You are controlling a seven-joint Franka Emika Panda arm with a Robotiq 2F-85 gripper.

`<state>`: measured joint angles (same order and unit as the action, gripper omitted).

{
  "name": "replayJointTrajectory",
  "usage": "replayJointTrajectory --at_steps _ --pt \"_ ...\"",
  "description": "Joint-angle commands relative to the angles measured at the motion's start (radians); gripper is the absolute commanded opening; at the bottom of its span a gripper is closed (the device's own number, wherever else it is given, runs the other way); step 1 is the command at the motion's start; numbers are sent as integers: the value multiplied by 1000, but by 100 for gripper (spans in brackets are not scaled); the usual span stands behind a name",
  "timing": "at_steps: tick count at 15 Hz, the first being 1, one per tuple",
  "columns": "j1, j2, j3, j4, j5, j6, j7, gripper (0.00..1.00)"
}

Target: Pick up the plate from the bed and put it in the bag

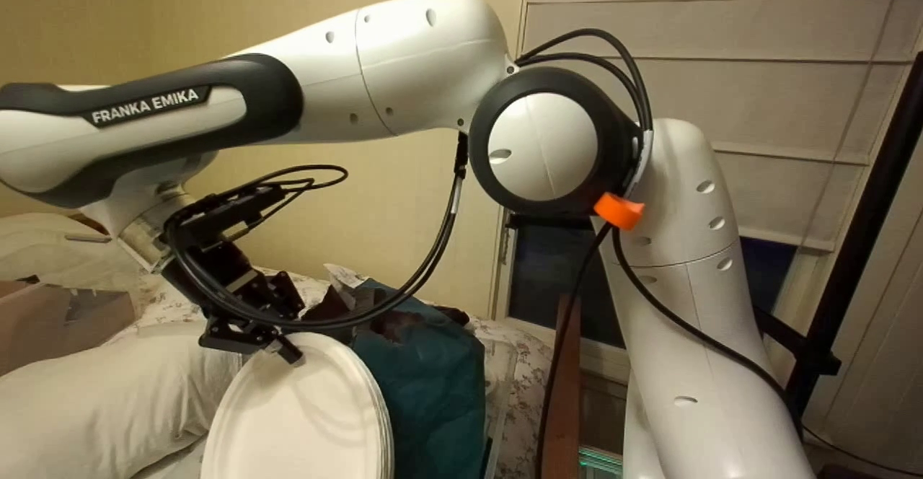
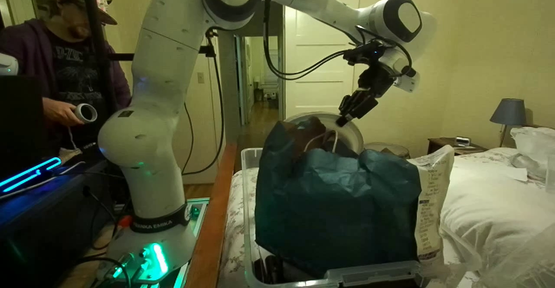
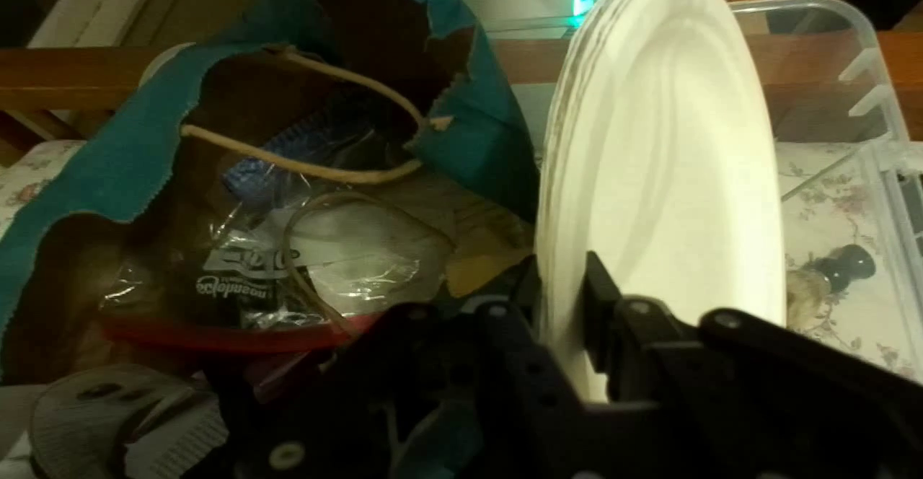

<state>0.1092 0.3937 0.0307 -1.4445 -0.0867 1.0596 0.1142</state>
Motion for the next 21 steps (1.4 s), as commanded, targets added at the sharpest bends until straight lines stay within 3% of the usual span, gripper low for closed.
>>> replayJointTrajectory --at_steps 1,8,9,10,16,19,21 --pt "25 36 45 14 -18 25 -67 4" --pt "83 123 82 22 -57 37 -94 4" --pt "87 131 85 21 -60 40 -100 26" --pt "90 138 88 24 -59 38 -109 40" --pt "106 49 87 47 -96 48 -105 80" --pt "108 -2 90 90 -188 -54 -175 100" --pt "106 -36 97 101 -253 -75 -234 100"
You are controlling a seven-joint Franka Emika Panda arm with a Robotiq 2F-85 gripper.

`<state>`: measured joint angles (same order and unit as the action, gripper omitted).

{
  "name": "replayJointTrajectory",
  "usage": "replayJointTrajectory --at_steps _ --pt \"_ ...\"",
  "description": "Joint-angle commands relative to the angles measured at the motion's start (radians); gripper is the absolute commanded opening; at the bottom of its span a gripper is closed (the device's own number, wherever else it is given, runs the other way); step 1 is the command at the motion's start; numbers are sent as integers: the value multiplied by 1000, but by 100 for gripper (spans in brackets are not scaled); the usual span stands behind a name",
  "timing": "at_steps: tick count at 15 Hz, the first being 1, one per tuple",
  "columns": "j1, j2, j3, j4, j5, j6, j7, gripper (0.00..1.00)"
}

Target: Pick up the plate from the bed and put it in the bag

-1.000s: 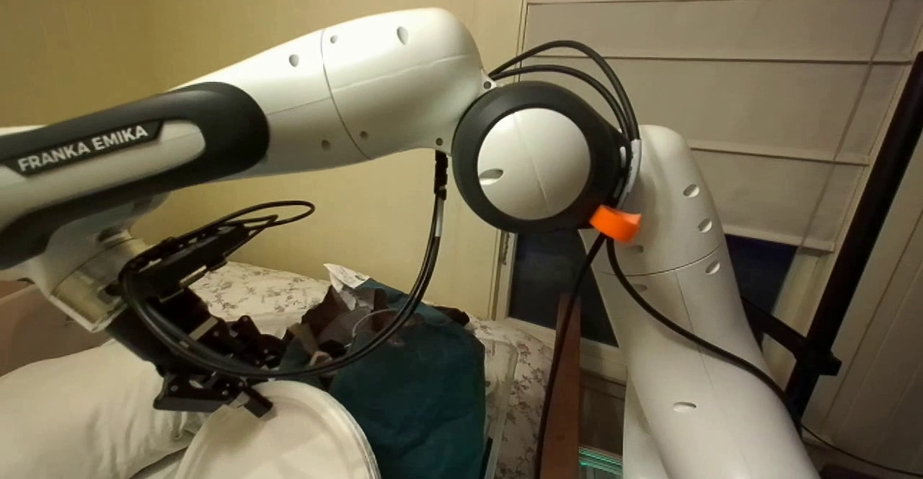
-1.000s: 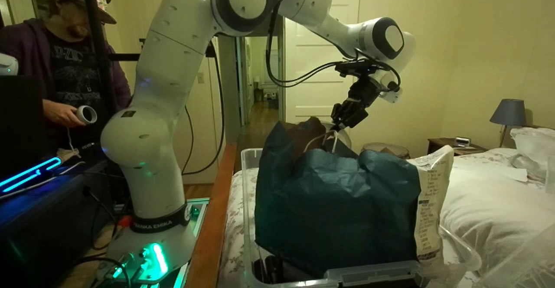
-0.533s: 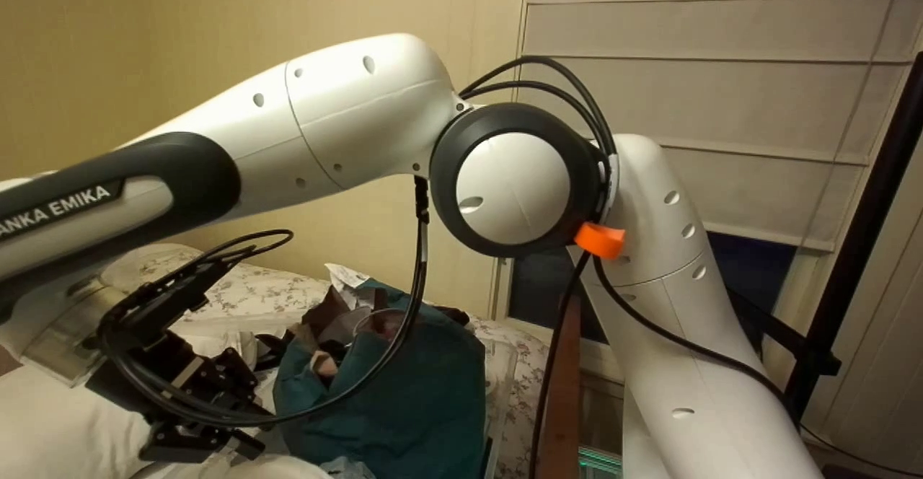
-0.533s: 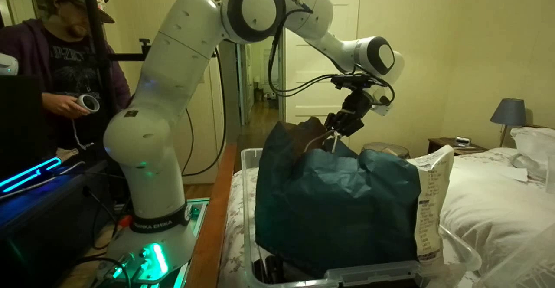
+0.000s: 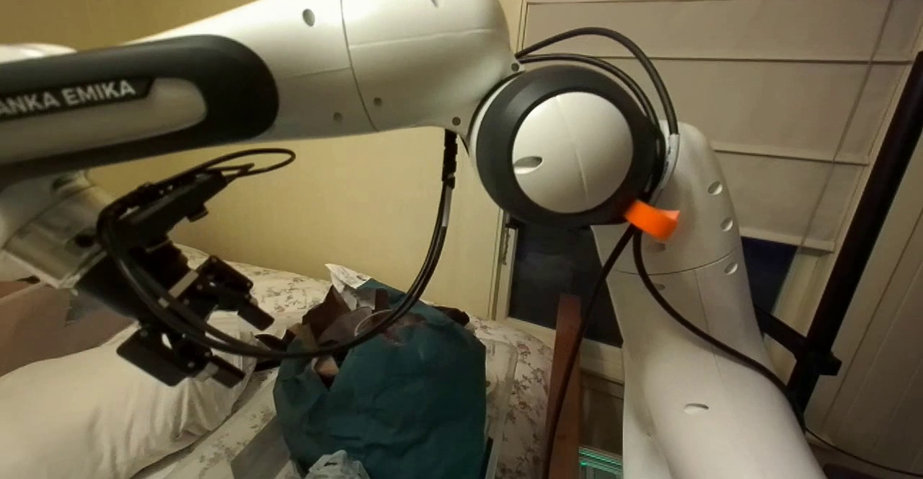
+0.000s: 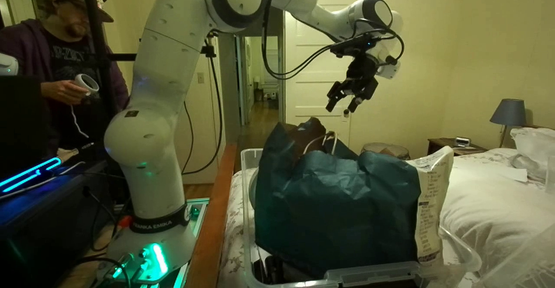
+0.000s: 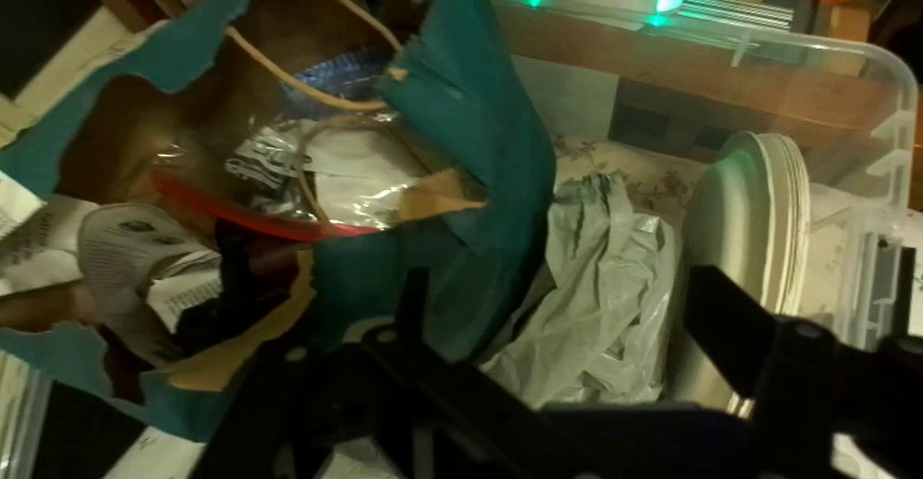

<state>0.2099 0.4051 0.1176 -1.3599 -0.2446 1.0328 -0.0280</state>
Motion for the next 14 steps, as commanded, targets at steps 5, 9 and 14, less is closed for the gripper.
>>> replayJointTrajectory --at_steps 5,9,14 --pt "-15 -164 32 -46 -173 91 -214 100" --pt "-43 -252 12 -109 -93 259 -83 100" --pt "-55 -235 9 -71 -79 254 -81 100"
